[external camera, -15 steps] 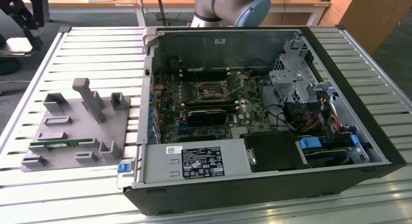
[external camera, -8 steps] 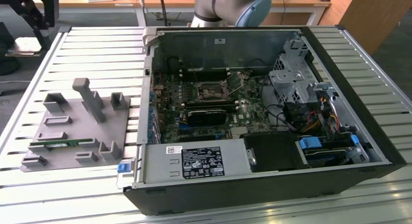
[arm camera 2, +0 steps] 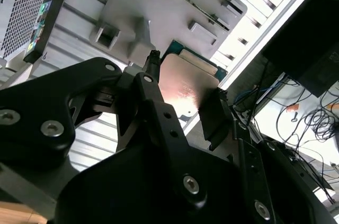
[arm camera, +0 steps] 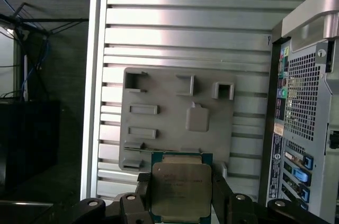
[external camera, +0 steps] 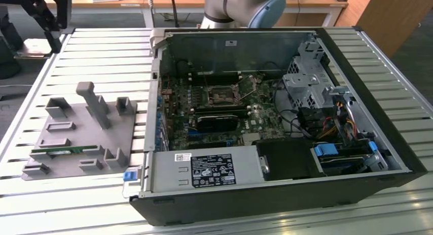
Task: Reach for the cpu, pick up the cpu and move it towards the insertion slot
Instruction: 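Pick up the cpu and move it towards the insertion slot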
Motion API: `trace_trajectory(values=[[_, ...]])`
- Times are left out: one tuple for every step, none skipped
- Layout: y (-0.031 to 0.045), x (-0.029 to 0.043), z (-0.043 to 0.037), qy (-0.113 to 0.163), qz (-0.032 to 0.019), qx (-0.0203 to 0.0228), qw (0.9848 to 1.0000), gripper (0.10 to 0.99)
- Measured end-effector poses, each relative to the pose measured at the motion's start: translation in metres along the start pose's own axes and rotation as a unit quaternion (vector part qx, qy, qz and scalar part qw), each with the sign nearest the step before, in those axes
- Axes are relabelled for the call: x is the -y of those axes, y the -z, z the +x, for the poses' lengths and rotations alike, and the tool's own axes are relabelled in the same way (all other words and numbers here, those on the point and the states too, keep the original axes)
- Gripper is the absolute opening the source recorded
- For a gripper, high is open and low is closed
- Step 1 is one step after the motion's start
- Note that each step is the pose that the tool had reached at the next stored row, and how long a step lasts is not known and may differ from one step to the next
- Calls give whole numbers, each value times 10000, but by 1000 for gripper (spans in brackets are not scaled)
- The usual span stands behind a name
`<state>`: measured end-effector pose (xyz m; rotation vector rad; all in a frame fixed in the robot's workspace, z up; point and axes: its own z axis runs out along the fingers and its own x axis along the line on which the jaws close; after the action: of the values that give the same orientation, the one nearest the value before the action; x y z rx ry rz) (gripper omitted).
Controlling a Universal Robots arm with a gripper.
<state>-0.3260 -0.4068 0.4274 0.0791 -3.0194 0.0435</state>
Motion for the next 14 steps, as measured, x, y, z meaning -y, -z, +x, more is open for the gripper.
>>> trace_trajectory(values=[[2, 1, -18, 0, 0, -12, 10000, 541], [5, 2, -37, 0, 0, -24, 10000, 541], [6, 3, -56, 1, -1, -36, 10000, 541], [9, 4, -75, 1, -1, -48, 10000, 541], [11, 5, -93, 1, -1, -59, 10000, 541], [13, 6, -111, 1, -1, -69, 10000, 541], [15, 7, -130, 2, -2, -80, 10000, 541], [18, 8, -150, 3, -2, -91, 10000, 541], [21, 9, -170, 3, -2, -102, 9999, 541], [23, 10, -190, 3, -3, -112, 9999, 541], [25, 11, -209, 4, -4, -121, 9999, 541], [27, 12, -226, 4, -4, -131, 9999, 541], [28, 12, -237, 4, -5, -140, 9999, 541], [30, 12, -253, 4, -4, -141, 9999, 541]])
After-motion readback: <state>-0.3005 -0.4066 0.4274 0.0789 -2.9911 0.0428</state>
